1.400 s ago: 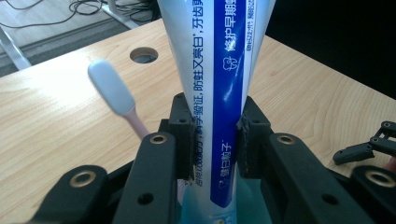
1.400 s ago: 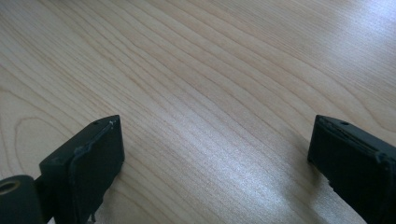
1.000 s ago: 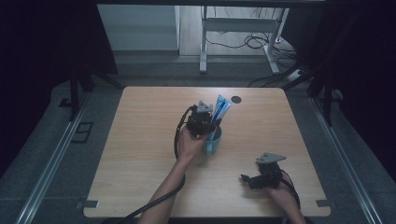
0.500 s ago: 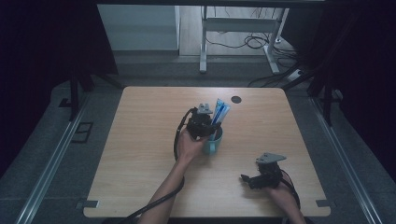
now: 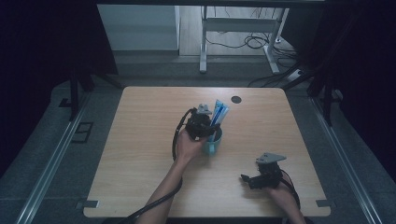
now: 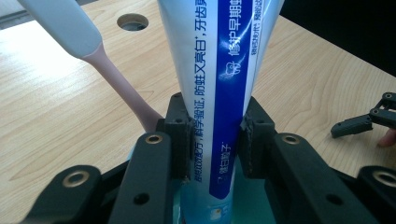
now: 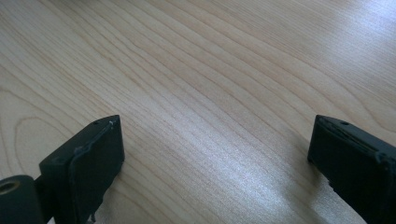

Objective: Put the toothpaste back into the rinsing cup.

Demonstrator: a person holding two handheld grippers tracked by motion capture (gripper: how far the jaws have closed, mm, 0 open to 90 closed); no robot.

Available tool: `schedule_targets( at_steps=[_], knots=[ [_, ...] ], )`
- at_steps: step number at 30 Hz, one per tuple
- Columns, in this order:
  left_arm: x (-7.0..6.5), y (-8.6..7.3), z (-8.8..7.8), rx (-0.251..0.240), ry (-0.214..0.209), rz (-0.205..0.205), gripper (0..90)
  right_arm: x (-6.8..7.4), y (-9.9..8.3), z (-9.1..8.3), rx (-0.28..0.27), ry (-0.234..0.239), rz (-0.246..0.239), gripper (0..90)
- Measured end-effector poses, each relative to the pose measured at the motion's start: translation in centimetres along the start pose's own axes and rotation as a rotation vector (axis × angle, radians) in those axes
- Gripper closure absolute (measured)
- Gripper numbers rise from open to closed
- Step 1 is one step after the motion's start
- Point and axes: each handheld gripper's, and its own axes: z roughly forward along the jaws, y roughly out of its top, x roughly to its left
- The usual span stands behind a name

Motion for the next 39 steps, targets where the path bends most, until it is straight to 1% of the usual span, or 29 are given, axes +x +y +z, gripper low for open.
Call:
schedule_targets(
  at_steps=[5, 7, 11, 15, 16, 18, 20, 22, 24, 27, 30, 33, 38, 39],
  knots=[
    [-0.1, 0.2, -0.1, 0.014, 0.005, 0.009, 66.8, 0.0, 0.0, 0.0, 0.0, 0.0, 0.0, 3.5],
    [-0.2, 0.2, -0.1, 0.016, 0.011, 0.011, 62.3, 0.0, 0.0, 0.0, -0.001, -0.001, 0.0, 3.5],
    [-0.3, 0.3, -0.3, 0.011, 0.018, 0.014, 56.0, 0.0, 0.0, 0.0, 0.0, 0.0, 0.0, 3.5],
    [-0.5, 0.4, -0.6, 0.008, 0.024, 0.025, 47.2, 0.0, 0.0, 0.0, 0.0, 0.0, 0.0, 3.5],
    [-0.5, 0.4, -0.6, 0.011, 0.02, 0.027, 43.9, 0.0, 0.0, 0.0, 0.0, 0.0, 0.0, 3.5],
    [-0.5, 0.5, -0.6, 0.02, 0.007, 0.024, 37.2, 0.0, 0.0, 0.0, 0.0, 0.0, 0.0, 3.5],
    [-0.5, 0.4, -0.7, 0.02, 0.007, 0.016, 29.2, 0.0, 0.0, 0.0, -0.001, 0.001, 0.0, 3.5],
    [-0.4, 0.3, -0.7, 0.02, -0.001, 0.008, 25.0, 0.0, 0.0, 0.0, -0.001, 0.001, 0.0, 3.5],
    [-0.5, 0.3, -0.9, 0.019, 0.006, 0.009, 20.2, 0.0, 0.0, 0.0, 0.0, 0.0, 0.0, 3.5],
    [-0.5, 0.2, -1.1, 0.019, 0.013, 0.01, 15.4, 0.0, 0.0, 0.0, 0.0, 0.001, -0.001, 3.5],
    [-0.6, 0.2, -1.5, 0.021, 0.018, 0.02, 13.9, 0.0, 0.0, 0.0, 0.0, 0.001, 0.001, 3.5],
    [-0.6, 0.1, -1.8, 0.021, 0.019, 0.017, 11.7, 0.0, 0.0, 0.0, 0.0, 0.0, 0.0, 3.5],
    [-0.6, -0.3, -2.2, 0.036, 0.024, 0.038, 3.7, 0.0, 0.0, 0.0, 0.0, 0.001, 0.001, 3.5],
    [-0.6, -0.4, -2.3, 0.041, 0.027, 0.049, 2.6, 0.0, 0.0, 0.0, 0.001, 0.0, 0.0, 3.5]
  ],
)
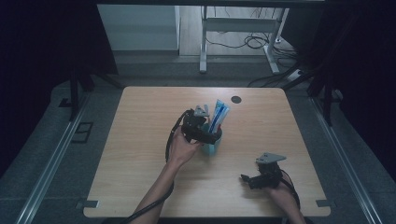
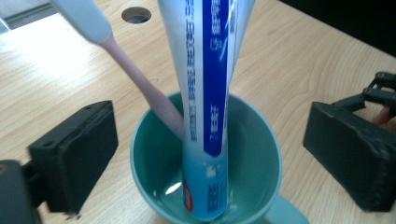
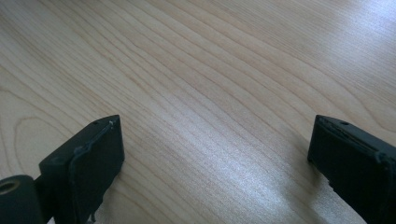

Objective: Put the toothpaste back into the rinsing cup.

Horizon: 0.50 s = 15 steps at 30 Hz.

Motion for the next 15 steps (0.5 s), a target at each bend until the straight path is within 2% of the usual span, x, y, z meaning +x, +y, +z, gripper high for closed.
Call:
schedule_targets(
  at_steps=[3, 10, 15],
  knots=[
    [-0.1, -0.4, -0.3, -0.005, 0.002, 0.008, 0.0, 0.0, 0.0, 0.0, 0.0, 0.0, 0.0, 3.5],
    [0.2, -1.3, -1.2, -0.04, -0.01, -0.006, 0.0, 0.0, 0.0, 0.0, 0.0, 0.0, -0.001, 3.5],
    [0.3, -2.1, -1.9, -0.047, -0.005, -0.009, 0.0, 0.0, 0.0, 0.0, 0.0, 0.0, 0.0, 3.5]
  ],
)
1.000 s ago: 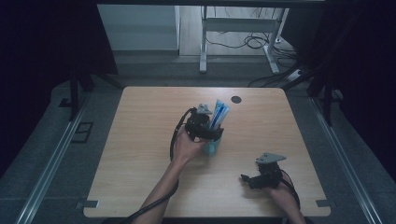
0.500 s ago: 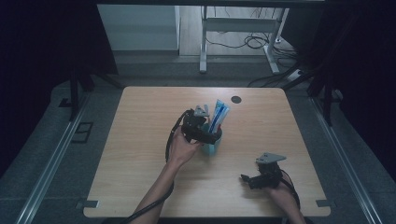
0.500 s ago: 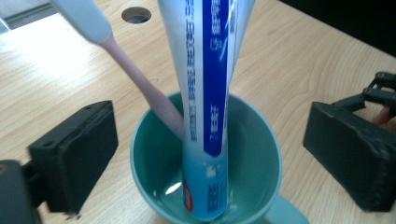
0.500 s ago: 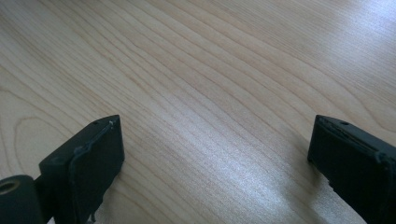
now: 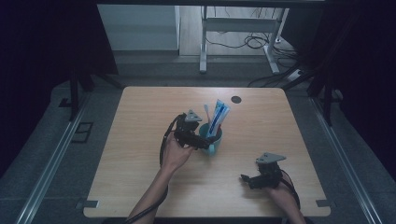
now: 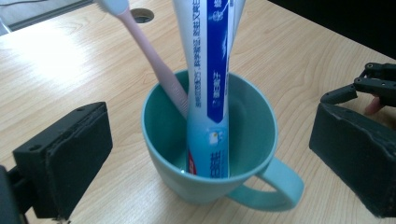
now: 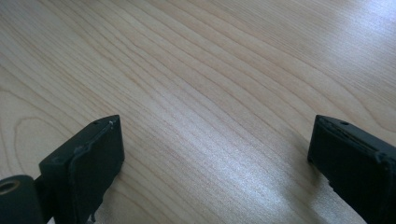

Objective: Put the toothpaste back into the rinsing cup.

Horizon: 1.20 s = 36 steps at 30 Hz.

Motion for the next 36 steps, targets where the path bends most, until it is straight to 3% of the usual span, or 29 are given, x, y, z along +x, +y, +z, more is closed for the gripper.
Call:
schedule_targets(
  at_steps=[18, 36],
  knots=[
    [0.5, -3.6, -1.0, 0.037, 0.028, 0.014, 0.0, 0.0, 0.0, 0.0, 0.0, 0.0, 0.001, 3.5],
    [0.4, -7.0, -1.9, 0.058, 0.04, 0.002, 0.0, 0.0, 0.0, 0.0, -0.001, 0.0, 0.001, 3.5]
  ],
)
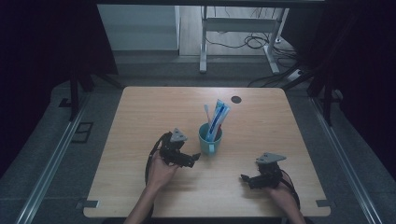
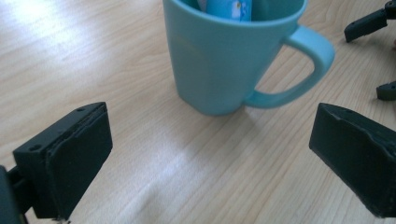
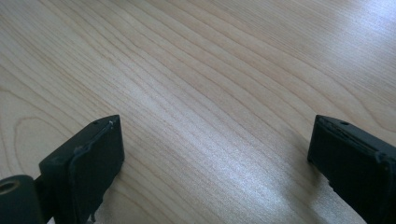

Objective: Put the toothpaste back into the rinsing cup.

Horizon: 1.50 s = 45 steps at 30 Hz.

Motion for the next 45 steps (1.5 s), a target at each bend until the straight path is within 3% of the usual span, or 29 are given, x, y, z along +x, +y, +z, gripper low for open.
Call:
schedule_targets(
  at_steps=[17, 23, 33, 45],
  knots=[
    [-0.1, -3.2, -0.6, 0.017, 0.023, -0.023, 0.0, 0.0, 0.0, 0.0, 0.001, 0.0, 0.001, 3.5],
    [-0.2, -4.5, -0.4, 0.055, 0.045, -0.019, 0.0, 0.0, 0.0, 0.0, 0.001, 0.0, 0.002, 3.5],
    [-0.2, -6.5, 0.0, 0.111, 0.048, -0.047, 0.0, 0.0, 0.0, 0.0, 0.0, -0.001, 0.002, 3.5],
    [-0.6, -7.1, 0.3, 0.151, 0.087, -0.01, 0.0, 0.0, 0.0, 0.0, -0.001, 0.0, 0.001, 3.6]
  ],
)
